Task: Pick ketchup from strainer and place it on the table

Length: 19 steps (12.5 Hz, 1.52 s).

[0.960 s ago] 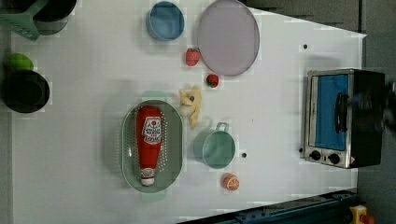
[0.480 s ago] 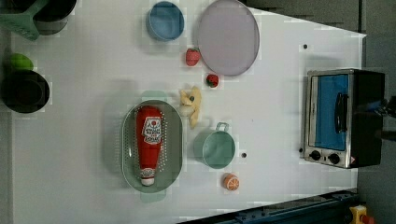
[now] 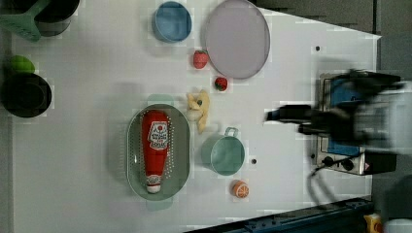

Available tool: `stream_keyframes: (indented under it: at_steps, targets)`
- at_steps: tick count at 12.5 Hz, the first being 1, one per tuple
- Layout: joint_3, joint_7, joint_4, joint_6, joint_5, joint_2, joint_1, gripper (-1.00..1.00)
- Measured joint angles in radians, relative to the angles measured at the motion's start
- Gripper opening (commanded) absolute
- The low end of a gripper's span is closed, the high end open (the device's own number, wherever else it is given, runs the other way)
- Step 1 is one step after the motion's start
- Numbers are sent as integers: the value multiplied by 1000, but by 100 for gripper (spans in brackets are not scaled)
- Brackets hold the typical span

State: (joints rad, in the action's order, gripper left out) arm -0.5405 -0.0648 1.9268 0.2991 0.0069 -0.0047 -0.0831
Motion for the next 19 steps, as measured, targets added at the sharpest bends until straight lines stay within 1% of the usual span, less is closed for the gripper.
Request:
stream_keyframes:
  at_steps: [3,5,7,10,11,13,15,16,19]
  targets:
    - [-124,0,18,62,1,104,18,100]
    - [-171,0,44,175,9,137,35,100]
    - [-201,0,58,295,-21,173,53,100]
    - [-220,8,122,475,-75,245,61,100]
    - [-216,10,161,548,-91,269,61,100]
    - [-209,20,224,663,-92,339,61,100]
    - [-205,22,271,748,-116,425,60,100]
    - [-198,25,276,782,-116,470,63,100]
    - [-160,25,282,812,-115,573,66,100]
